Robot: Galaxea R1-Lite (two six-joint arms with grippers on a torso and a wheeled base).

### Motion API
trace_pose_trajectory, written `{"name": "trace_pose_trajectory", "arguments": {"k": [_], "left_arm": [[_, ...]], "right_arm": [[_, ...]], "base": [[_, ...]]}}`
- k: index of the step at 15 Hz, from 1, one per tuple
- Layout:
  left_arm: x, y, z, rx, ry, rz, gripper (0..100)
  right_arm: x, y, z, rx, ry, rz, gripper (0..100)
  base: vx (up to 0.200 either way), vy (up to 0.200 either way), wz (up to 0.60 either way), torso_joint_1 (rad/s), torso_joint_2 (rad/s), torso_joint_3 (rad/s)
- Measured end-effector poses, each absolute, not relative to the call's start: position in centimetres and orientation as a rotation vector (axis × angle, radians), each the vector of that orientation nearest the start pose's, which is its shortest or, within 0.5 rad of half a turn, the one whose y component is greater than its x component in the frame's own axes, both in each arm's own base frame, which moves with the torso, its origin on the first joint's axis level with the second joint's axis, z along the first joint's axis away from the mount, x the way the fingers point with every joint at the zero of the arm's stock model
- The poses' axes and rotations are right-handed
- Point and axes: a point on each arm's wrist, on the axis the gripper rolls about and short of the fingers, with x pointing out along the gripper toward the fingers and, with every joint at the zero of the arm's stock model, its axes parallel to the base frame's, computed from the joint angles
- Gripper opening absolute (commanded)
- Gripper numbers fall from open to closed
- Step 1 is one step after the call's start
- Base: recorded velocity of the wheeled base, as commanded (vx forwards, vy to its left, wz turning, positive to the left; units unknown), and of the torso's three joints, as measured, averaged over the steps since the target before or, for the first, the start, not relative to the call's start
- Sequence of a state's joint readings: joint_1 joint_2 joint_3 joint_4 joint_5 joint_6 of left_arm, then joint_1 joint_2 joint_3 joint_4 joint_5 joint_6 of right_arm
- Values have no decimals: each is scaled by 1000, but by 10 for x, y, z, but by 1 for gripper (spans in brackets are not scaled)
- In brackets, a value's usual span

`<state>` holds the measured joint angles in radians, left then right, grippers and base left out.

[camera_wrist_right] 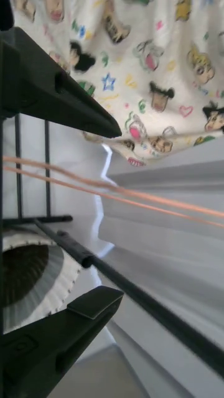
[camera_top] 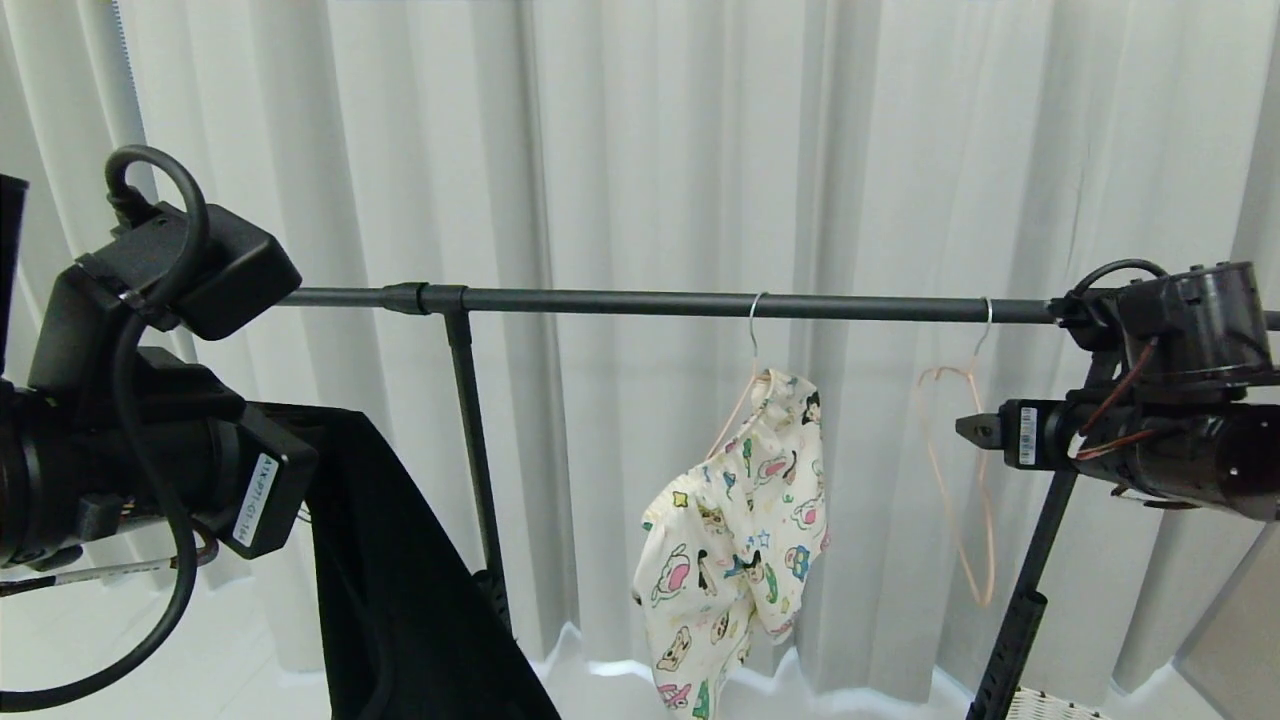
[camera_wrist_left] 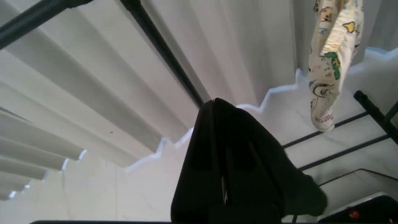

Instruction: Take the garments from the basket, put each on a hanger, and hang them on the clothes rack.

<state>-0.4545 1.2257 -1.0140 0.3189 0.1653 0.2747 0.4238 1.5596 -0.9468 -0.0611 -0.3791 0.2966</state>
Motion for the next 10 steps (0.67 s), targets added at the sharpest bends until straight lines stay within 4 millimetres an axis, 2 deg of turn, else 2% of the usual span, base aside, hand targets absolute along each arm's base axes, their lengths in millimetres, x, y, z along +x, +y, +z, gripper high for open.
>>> {"name": "trace_pose_trajectory", "arguments": {"k": [2, 5, 10], "left_arm": [[157, -73, 268, 429, 466, -351, 0], [155, -73, 268, 430, 463, -358, 0], [154, -76, 267, 435, 461, -375, 0]], "right_arm": [[267, 114, 207, 160, 558, -65, 100], [282, 131, 190, 200, 674, -160, 100], [291, 139, 170, 158, 705, -228, 100]], "base": [[0, 0, 0, 0, 0, 0], [0, 0, 0, 0, 0, 0], [0, 0, 0, 0, 0, 0]]}}
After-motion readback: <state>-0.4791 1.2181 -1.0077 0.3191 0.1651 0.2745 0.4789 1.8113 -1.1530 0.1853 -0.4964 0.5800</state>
